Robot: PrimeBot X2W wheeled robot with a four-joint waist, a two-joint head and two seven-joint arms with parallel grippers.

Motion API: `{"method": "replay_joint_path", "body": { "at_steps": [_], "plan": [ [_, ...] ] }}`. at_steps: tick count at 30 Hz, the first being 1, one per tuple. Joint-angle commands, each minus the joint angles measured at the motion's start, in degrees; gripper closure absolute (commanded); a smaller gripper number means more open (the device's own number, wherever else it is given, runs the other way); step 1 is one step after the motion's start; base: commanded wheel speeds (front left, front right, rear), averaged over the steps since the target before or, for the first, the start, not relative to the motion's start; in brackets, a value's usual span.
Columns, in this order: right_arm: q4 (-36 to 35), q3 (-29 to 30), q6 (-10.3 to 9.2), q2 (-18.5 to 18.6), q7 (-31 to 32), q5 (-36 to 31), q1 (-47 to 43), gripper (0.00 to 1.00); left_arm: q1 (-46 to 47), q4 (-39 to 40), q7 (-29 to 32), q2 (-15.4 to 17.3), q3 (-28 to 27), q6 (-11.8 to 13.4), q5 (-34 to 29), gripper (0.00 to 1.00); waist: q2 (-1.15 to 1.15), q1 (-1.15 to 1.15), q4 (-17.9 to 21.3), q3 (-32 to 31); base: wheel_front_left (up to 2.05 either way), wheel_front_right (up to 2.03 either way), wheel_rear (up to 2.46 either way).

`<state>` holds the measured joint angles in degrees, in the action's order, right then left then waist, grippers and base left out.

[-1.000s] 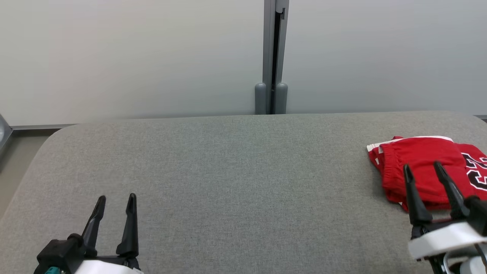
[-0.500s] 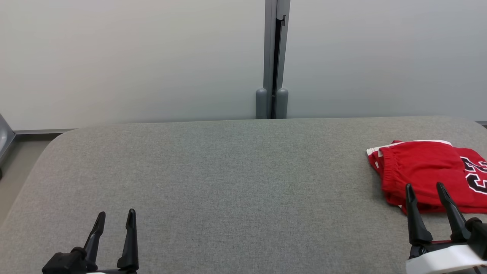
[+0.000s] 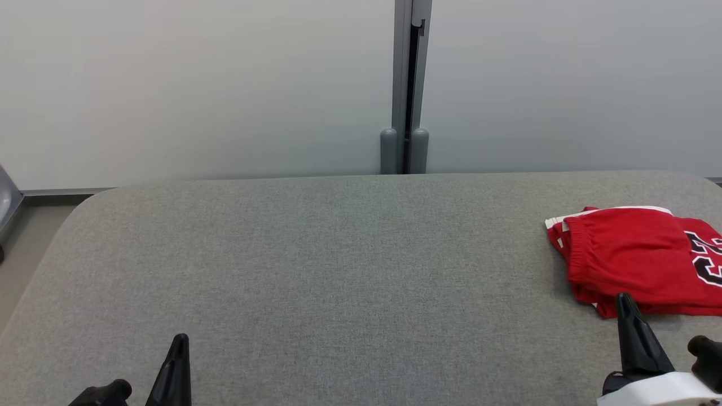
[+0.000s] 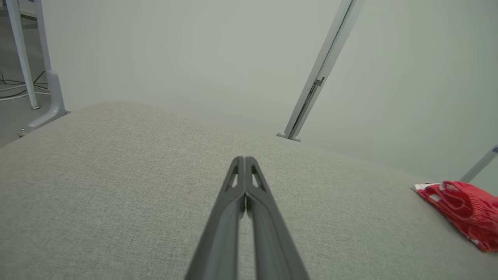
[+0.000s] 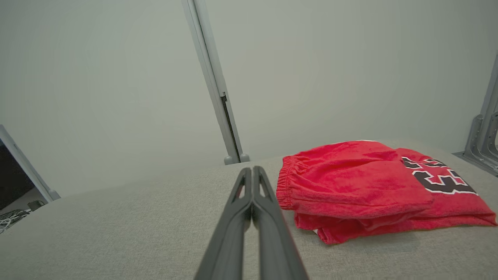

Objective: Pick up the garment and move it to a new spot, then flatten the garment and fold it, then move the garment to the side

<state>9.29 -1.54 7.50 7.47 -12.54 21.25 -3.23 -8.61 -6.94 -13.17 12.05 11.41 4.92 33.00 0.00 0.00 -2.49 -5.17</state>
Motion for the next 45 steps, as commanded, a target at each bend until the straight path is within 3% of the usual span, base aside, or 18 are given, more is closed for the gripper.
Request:
{"method": "replay_joint_path", "body": {
  "at_steps": [1, 24, 45],
  "plan": [
    [-0.68, 0.68, 0.00, 0.30, 0.63, 2.68, 1.70, 1.00, 2.04, 0.51, 0.54, 0.27, -1.19, -0.65, 2.30, 1.00, 0.00, 0.00, 0.04, 0.07, 0.00, 0.00, 0.00],
    [0.82, 2.87, 0.00, -1.09, 6.10, 23.04, 4.12, 1.00, 6.16, -1.93, 6.10, -2.35, -6.07, -4.20, 19.41, 1.00, 0.00, 0.00, 0.51, 1.10, 0.00, 0.00, 0.00],
    [1.89, 4.42, 0.00, -2.10, 9.89, 36.98, 5.84, 1.00, 8.93, -3.33, 10.01, -4.23, -9.50, -6.68, 31.06, 1.00, 0.00, 0.00, 0.93, 2.00, 0.00, 0.00, 0.00]
  ]
}}
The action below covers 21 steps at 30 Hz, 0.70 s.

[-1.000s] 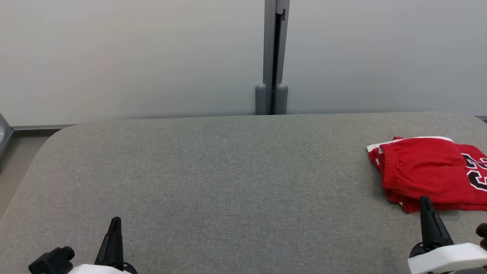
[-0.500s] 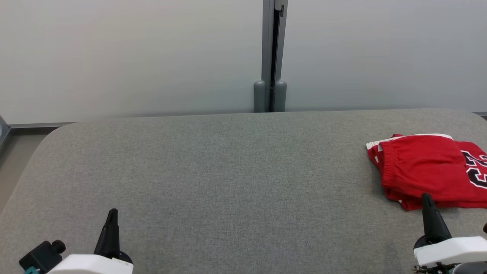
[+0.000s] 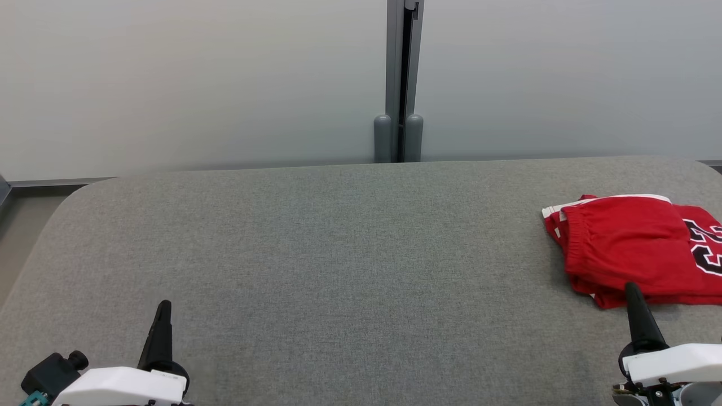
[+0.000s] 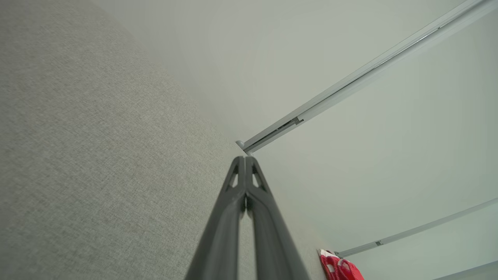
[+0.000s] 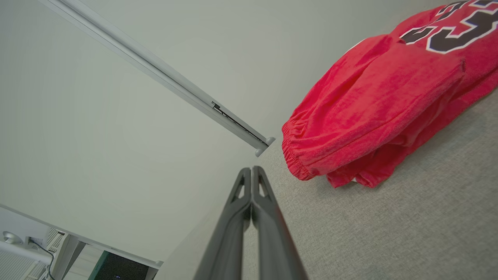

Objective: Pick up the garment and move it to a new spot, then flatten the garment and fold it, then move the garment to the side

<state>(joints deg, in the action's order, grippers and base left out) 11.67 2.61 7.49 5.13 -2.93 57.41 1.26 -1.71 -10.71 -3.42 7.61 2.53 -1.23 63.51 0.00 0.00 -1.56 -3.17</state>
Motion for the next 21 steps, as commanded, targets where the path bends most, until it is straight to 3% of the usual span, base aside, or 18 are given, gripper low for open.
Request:
{"method": "replay_joint_path", "body": {
  "at_steps": [1, 21],
  "plan": [
    [-0.38, 0.41, 0.01, 0.16, 0.63, 2.07, 1.49, 1.00, 2.27, 0.32, 0.57, 0.04, -0.93, -0.74, 1.60, 1.00, 0.00, 0.00, 0.04, 0.09, 0.00, 0.00, 0.00],
    [0.60, 1.72, 0.01, -0.63, 3.68, 13.33, 2.78, 1.00, 4.35, -0.92, 3.80, -1.54, -3.71, -2.68, 10.96, 1.00, 0.00, 0.00, 0.46, 0.99, 0.00, 0.00, 0.00]
  ]
}}
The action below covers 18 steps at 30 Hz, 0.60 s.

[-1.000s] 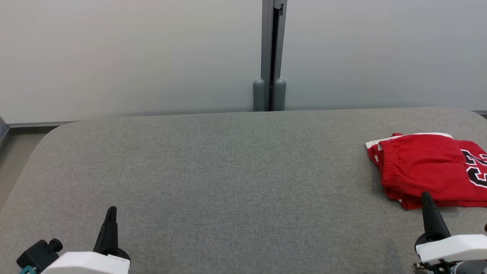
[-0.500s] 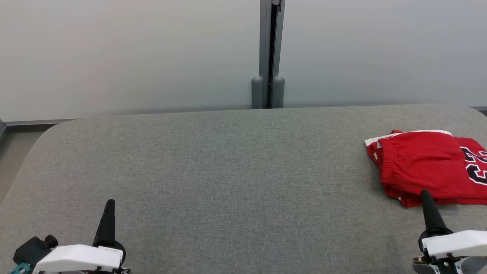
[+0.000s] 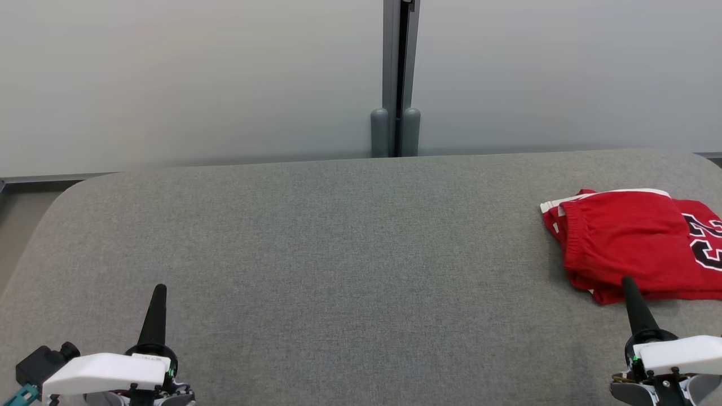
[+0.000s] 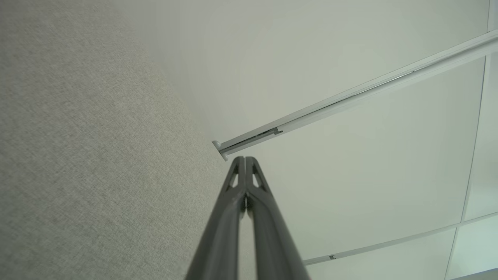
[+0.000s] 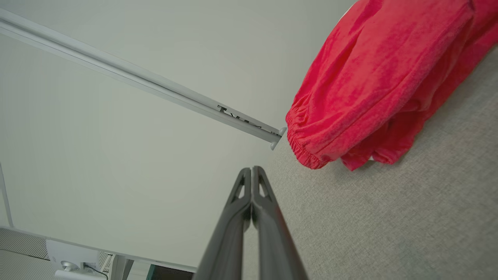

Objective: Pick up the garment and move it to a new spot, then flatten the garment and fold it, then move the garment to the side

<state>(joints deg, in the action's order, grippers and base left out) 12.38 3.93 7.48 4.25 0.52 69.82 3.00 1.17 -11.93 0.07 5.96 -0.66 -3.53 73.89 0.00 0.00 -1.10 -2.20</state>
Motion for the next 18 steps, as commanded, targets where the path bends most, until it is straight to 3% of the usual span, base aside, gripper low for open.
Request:
{"method": "replay_joint_path", "body": {
  "at_steps": [1, 18],
  "plan": [
    [-0.07, 0.45, 0.02, 0.22, 0.41, 1.43, 1.13, 1.00, 1.54, 0.24, 0.42, 0.03, -0.65, -0.49, 1.02, 1.00, 0.00, 0.00, 0.03, 0.06, 0.00, 0.00, 0.00],
    [0.53, 1.27, 0.02, -0.36, 2.53, 9.05, 1.94, 1.00, 3.04, -0.61, 2.59, -1.01, -2.55, -1.80, 7.36, 1.00, 0.00, 0.00, 0.36, 0.78, 0.00, 0.00, 0.00]
  ]
}}
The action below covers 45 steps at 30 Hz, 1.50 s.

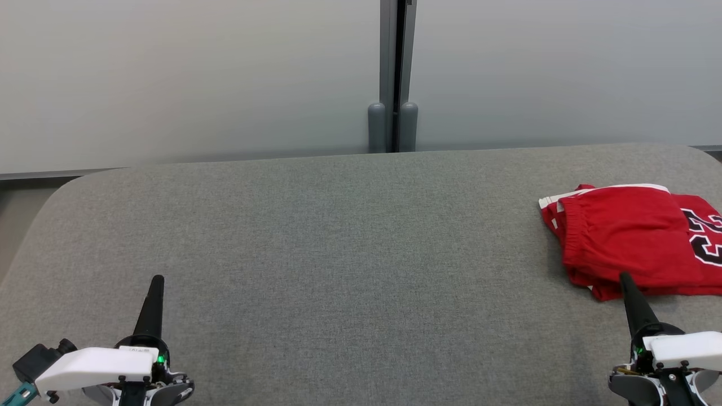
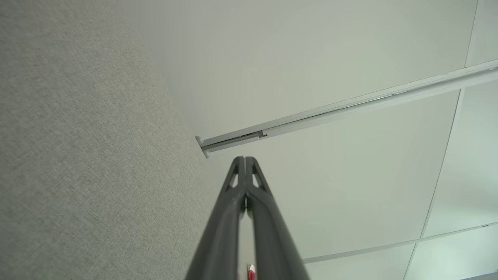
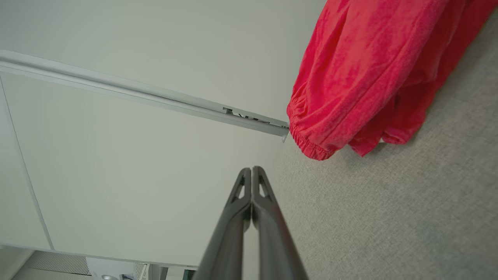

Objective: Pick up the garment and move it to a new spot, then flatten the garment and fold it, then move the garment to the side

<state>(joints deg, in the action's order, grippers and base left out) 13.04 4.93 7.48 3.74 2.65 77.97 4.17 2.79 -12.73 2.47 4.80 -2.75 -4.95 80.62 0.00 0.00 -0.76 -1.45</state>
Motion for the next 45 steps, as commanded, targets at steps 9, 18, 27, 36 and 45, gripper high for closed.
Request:
{"method": "replay_joint_path", "body": {
  "at_steps": [9, 18, 27, 36, 45],
  "plan": [
    [0.16, 0.73, 0.02, -0.12, 1.51, 4.72, 1.26, 1.00, 2.05, -0.27, 1.32, -0.43, -1.44, -1.09, 3.93, 1.00, 0.00, 0.00, 0.20, 0.42, 0.00, 0.00, 0.00],
    [0.49, 1.13, 0.02, -0.39, 2.47, 8.34, 1.61, 1.00, 2.91, -0.65, 2.33, -0.92, -2.35, -1.69, 6.92, 1.00, 0.00, 0.00, 0.39, 0.83, 0.00, 0.00, 0.00],
    [0.81, 1.44, 0.02, -0.64, 3.33, 11.68, 2.07, 1.00, 3.45, -1.06, 3.30, -1.36, -3.18, -2.27, 9.64, 1.00, 0.00, 0.00, 0.57, 1.23, 0.00, 0.00, 0.00],
    [1.12, 1.76, 0.02, -0.83, 4.11, 14.76, 2.32, 1.00, 3.93, -1.44, 4.18, -1.83, -3.94, -2.75, 12.08, 1.00, 0.00, 0.00, 0.76, 1.62, 0.00, 0.00, 0.00],
    [1.09, 1.74, 0.02, -0.80, 4.10, 14.49, 2.28, 1.00, 3.86, -1.43, 4.13, -1.83, -3.93, -2.74, 11.91, 1.00, 0.00, 0.00, 0.76, 1.62, 0.00, 0.00, 0.00]
  ]
}}
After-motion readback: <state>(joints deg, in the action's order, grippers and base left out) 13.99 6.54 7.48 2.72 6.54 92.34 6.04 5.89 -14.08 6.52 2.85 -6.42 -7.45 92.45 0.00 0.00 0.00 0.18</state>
